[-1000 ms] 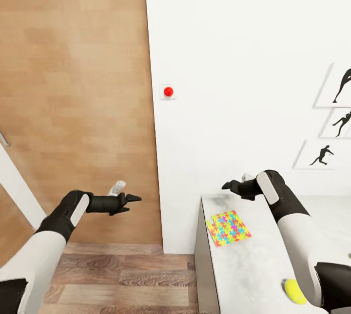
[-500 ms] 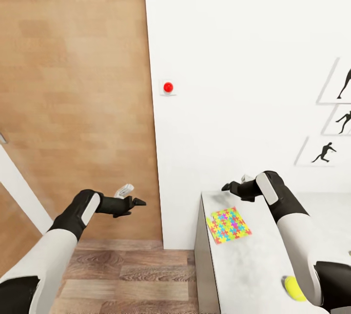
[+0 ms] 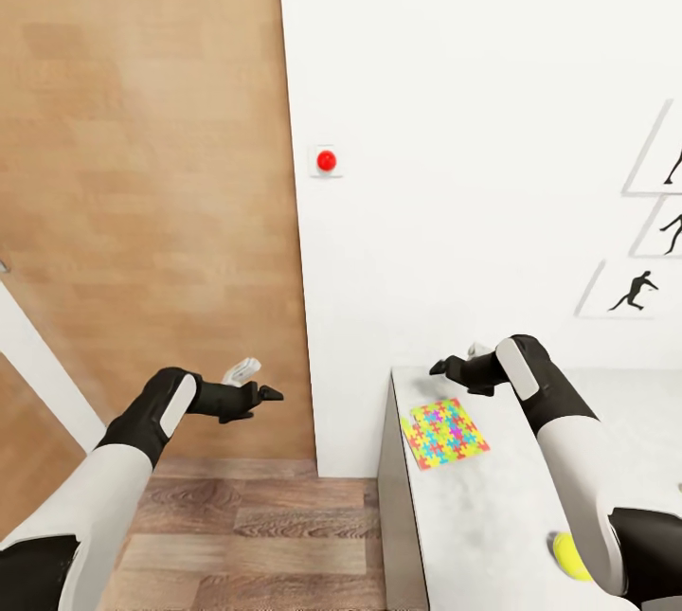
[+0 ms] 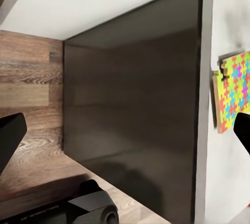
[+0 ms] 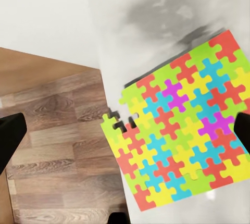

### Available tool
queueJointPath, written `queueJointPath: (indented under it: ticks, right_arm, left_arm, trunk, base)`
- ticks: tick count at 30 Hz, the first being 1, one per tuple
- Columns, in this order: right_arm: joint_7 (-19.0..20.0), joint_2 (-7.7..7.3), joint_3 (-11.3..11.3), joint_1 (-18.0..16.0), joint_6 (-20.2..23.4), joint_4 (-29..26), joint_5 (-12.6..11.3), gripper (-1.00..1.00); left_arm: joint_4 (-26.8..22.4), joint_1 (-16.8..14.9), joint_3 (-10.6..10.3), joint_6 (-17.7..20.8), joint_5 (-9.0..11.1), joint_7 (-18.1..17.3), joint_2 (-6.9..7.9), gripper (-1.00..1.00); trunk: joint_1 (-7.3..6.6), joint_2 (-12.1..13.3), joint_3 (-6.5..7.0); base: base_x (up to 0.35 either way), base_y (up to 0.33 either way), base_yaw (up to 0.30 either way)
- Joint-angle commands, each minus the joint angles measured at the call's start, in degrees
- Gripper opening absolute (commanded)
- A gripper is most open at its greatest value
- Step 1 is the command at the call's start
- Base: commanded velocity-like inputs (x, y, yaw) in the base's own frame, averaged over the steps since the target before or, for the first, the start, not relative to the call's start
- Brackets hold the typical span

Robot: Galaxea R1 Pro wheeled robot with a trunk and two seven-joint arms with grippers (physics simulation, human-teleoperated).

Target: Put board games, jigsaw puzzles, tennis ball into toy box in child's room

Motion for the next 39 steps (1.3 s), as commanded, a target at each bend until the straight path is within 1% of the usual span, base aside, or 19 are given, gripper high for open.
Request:
queueJointPath:
  ticks: [1,10,20,21,26,27,29,33,39]
  right_arm:
    - [-0.57,0.0,-0.05,-0.05,0.19,-0.04,-0.62,1.0]
    - [-0.57,-0.17,-0.05,-0.15,0.19,-0.04,-0.58,1.0]
    - [-0.57,-0.53,0.25,-1.96,0.19,-0.1,-0.54,1.0]
    - [-0.59,-0.66,0.27,-2.14,0.19,-0.1,-0.54,1.0]
    - [-0.76,-2.21,0.26,-2.67,0.19,-0.11,-0.54,1.0]
    - [-0.79,-2.73,0.26,-2.74,0.19,-0.11,-0.55,1.0]
    - [-0.81,-3.18,0.26,-2.78,0.19,-0.08,-0.57,1.0]
    - [-0.82,-3.71,0.26,-2.83,0.19,-0.07,-0.59,1.0]
    - [-0.83,-3.98,0.28,-2.85,0.19,-0.03,-0.62,1.0]
  left_arm:
    - [-0.03,-0.07,0.2,0.27,-0.39,-0.42,-0.04,1.0]
    - [-0.1,-0.11,0.16,0.16,-0.45,-0.38,-0.47,1.0]
    - [-0.16,-0.12,0.18,0.15,-0.47,-0.38,-0.64,1.0]
    - [-0.16,-0.12,0.19,0.15,-0.47,-0.38,-0.64,1.0]
    - [-0.17,-0.12,0.15,0.15,-0.48,-0.38,-0.65,1.0]
    - [-0.17,-0.12,0.14,0.13,-0.49,-0.38,-0.65,1.0]
    - [-0.17,-0.12,0.13,0.1,-0.52,-0.38,-0.64,1.0]
    - [-0.17,-0.12,0.12,0.08,-0.55,-0.38,-0.64,1.0]
    - [-0.17,-0.12,0.12,0.06,-0.55,-0.38,-0.64,1.0]
  trunk:
    - [0.03,-0.13,-0.22]
    - [0.03,-0.13,-1.07]
    - [0.03,-0.13,-2.01]
    - [0.03,-0.13,-2.11]
    - [0.03,-0.13,-2.58]
    - [0.03,-0.13,-2.67]
    - [0.03,-0.13,-2.86]
    - [0.03,-0.13,-3.24]
    - [0.03,-0.13,-3.8]
  base:
    - [0.0,0.0,0.0]
    - [0.0,0.0,0.0]
    - [0.0,0.0,0.0]
    - [0.0,0.0,0.0]
    - [0.0,0.0,0.0]
    - [0.0,0.0,0.0]
    - [0.0,0.0,0.0]
    - [0.0,0.0,0.0]
    - [0.0,0.0,0.0]
